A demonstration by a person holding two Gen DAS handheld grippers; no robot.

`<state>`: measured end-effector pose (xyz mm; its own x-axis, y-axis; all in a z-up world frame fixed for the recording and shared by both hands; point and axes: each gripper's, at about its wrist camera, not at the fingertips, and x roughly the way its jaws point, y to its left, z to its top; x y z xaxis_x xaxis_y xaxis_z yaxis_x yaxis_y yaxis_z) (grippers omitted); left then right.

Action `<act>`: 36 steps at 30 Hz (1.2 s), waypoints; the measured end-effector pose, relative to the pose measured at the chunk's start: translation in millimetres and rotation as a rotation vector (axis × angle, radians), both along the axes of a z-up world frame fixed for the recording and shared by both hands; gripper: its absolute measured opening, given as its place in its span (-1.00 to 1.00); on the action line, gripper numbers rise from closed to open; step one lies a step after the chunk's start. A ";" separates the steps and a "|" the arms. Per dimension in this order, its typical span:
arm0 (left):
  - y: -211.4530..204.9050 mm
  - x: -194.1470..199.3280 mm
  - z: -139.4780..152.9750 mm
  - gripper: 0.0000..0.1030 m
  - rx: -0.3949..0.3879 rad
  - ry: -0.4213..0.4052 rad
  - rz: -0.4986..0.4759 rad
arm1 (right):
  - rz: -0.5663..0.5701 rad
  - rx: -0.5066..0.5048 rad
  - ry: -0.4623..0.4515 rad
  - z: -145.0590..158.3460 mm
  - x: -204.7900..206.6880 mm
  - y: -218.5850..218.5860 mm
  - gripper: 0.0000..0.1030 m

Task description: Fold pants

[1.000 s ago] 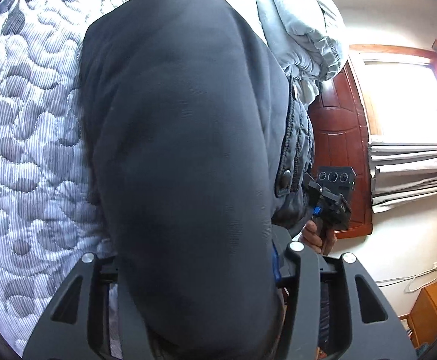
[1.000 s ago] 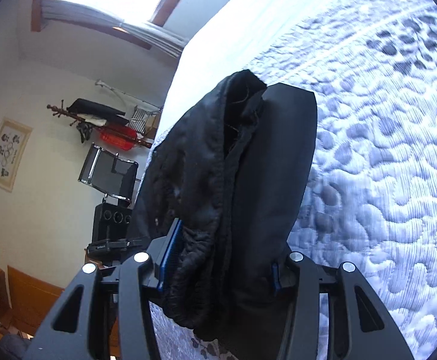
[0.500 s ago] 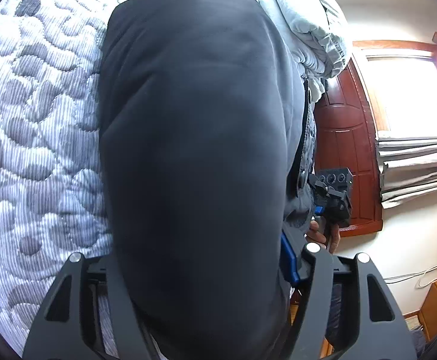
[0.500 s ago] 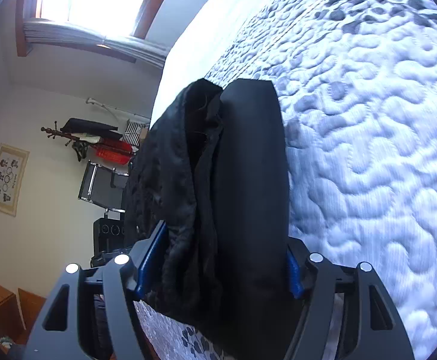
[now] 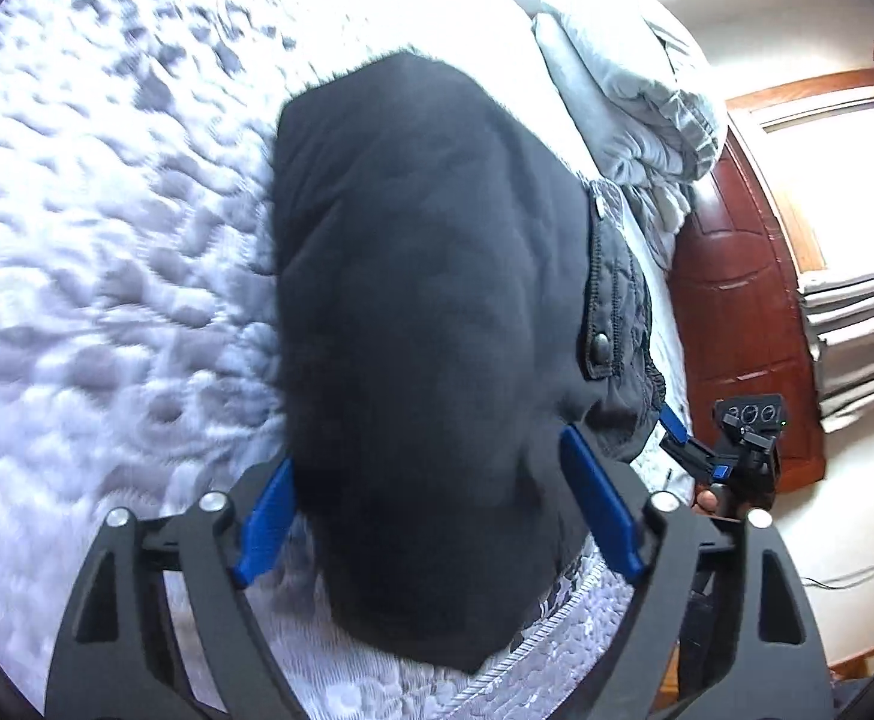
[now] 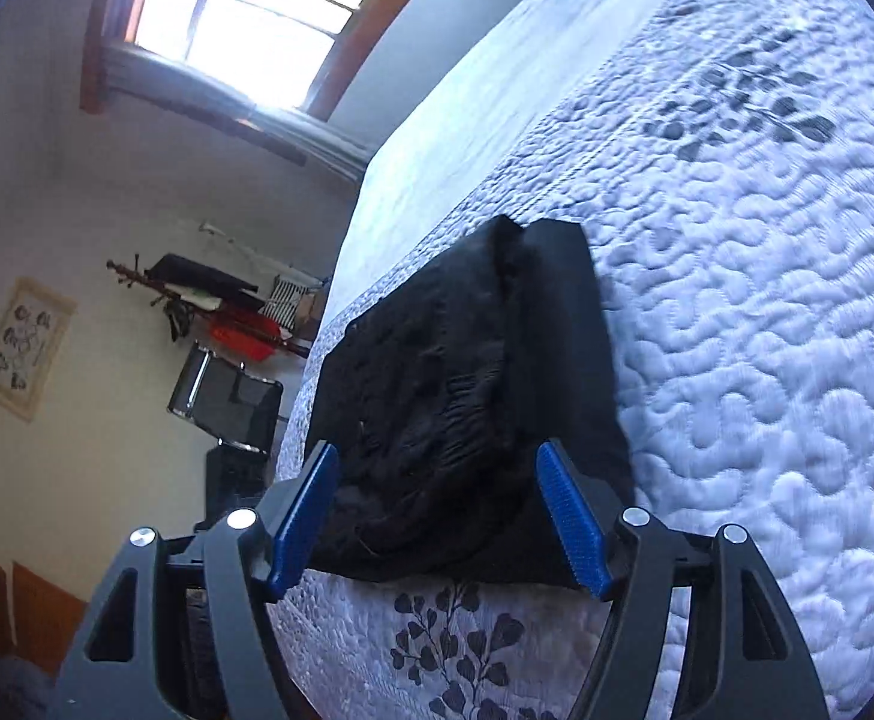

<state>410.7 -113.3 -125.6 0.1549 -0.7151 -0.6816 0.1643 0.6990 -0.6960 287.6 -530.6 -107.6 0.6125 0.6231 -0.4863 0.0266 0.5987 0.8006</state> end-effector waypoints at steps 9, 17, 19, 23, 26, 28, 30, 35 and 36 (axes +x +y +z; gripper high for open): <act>-1.5 -46.5 56.6 0.75 0.044 -0.133 -0.013 | -0.028 -0.099 0.066 -14.4 9.9 15.4 -0.41; -25.8 -72.3 66.5 0.76 0.043 -0.142 -0.067 | -0.056 -0.063 0.063 -19.5 -4.5 3.7 -0.59; -33.9 -75.3 65.8 0.77 0.045 -0.139 -0.087 | -0.061 -0.060 0.080 -23.3 -6.8 2.4 -0.59; -49.9 -77.0 67.3 0.77 0.113 -0.152 -0.097 | -0.063 -0.067 0.081 -21.8 -8.5 2.1 -0.59; -57.7 -80.4 75.1 0.81 0.215 -0.200 -0.078 | -0.071 -0.092 0.104 -15.4 -14.0 1.6 -0.59; -60.1 -84.2 81.3 0.85 0.276 -0.238 -0.059 | -0.080 -0.150 0.114 -7.5 -22.0 5.0 -0.59; -60.9 -88.1 86.6 0.88 0.332 -0.270 -0.030 | -0.096 -0.243 0.130 3.3 -31.8 13.0 -0.10; -65.0 -100.1 98.8 0.94 0.464 -0.330 0.005 | -0.097 -0.419 0.115 32.7 -54.5 42.9 0.47; -66.4 -103.8 102.0 0.94 0.478 -0.344 0.002 | -0.104 -0.450 0.094 42.5 -61.3 51.2 0.60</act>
